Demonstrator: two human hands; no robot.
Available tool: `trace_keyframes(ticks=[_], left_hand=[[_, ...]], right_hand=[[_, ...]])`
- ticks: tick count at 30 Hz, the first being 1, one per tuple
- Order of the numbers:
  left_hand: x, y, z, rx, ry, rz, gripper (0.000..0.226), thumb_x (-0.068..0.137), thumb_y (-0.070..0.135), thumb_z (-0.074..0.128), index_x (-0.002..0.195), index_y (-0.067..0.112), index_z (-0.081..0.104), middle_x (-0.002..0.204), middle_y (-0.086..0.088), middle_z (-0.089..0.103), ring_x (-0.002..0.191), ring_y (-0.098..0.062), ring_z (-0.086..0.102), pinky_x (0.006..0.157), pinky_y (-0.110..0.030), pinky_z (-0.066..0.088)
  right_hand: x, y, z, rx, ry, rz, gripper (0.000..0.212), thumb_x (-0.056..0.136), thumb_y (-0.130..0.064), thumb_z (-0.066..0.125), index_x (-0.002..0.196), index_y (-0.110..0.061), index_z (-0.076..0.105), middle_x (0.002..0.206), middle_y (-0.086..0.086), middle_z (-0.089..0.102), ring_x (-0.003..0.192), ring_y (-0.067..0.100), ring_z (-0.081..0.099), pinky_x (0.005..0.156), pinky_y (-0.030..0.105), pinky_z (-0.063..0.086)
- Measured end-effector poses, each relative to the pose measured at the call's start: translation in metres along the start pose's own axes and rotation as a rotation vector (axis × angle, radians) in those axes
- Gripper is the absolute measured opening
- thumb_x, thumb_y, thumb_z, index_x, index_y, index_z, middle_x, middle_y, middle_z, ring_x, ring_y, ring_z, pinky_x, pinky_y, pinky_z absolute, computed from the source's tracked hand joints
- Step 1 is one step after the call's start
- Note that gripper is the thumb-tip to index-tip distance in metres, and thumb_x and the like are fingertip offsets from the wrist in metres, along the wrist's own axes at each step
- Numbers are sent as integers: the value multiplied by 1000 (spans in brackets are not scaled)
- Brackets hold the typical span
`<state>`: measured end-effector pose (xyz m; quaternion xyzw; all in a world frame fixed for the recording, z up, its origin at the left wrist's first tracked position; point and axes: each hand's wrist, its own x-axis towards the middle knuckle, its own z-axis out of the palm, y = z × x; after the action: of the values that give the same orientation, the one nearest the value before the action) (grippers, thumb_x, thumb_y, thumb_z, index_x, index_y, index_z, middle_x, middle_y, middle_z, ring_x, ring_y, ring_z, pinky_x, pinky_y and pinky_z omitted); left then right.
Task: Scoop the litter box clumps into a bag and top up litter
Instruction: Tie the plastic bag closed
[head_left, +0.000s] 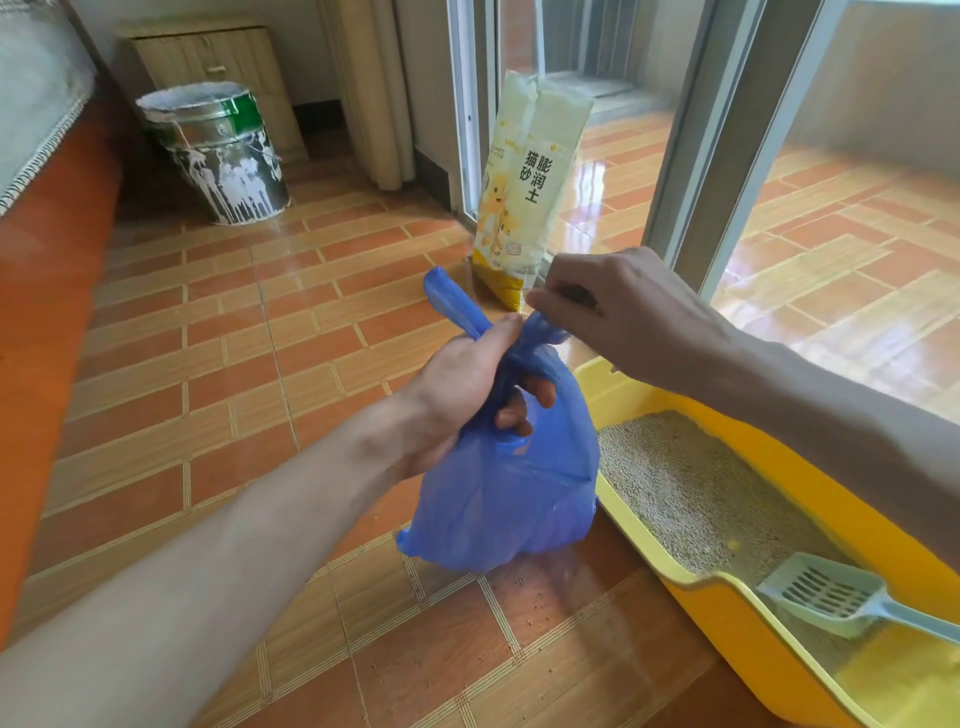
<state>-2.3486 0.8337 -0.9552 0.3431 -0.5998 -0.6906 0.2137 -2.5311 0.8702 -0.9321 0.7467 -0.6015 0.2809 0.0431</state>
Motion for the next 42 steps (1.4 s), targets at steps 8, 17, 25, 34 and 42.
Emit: trace_keyframes(ticks=[8, 17, 25, 34, 42], left_hand=[[0, 7, -13, 74, -84, 7, 19, 103, 21, 55, 97, 6, 65, 79, -5, 68, 56, -18, 37, 64, -29, 45], [-11, 16, -10, 626, -123, 259, 6, 94, 2, 65, 97, 6, 67, 89, -16, 73, 63, -21, 63, 62, -33, 52], [-21, 14, -12, 1071, 70, 393, 27, 78, 1, 61, 79, 27, 53, 74, 1, 70, 63, -9, 68, 65, -40, 57], [-21, -3, -21, 1311, 314, 760, 41, 69, -11, 68, 90, 19, 49, 102, 4, 47, 60, -22, 49, 50, -31, 40], [-14, -11, -32, 1255, 233, 893, 14, 91, 1, 63, 95, 12, 56, 99, -4, 51, 85, -24, 54, 61, -45, 50]], right_hand=[[-27, -24, -5, 214, -73, -76, 28, 97, -37, 66, 77, -18, 70, 58, -10, 64, 54, 11, 63, 53, 24, 48], [-16, -2, 35, 624, -143, 262, 39, 108, -33, 38, 104, -2, 63, 99, 16, 66, 94, 17, 62, 93, 50, 50], [-23, -2, 48, 437, -237, 233, 56, 101, -49, 39, 82, 0, 60, 68, 0, 45, 65, 11, 35, 57, 50, 39], [-25, -6, 49, 671, -239, 360, 52, 105, -50, 46, 90, -6, 68, 68, -7, 50, 62, 7, 44, 62, 26, 38], [-17, -20, 52, 1204, -290, 617, 29, 99, -27, 63, 109, 0, 71, 110, 21, 72, 105, 30, 69, 103, 51, 52]])
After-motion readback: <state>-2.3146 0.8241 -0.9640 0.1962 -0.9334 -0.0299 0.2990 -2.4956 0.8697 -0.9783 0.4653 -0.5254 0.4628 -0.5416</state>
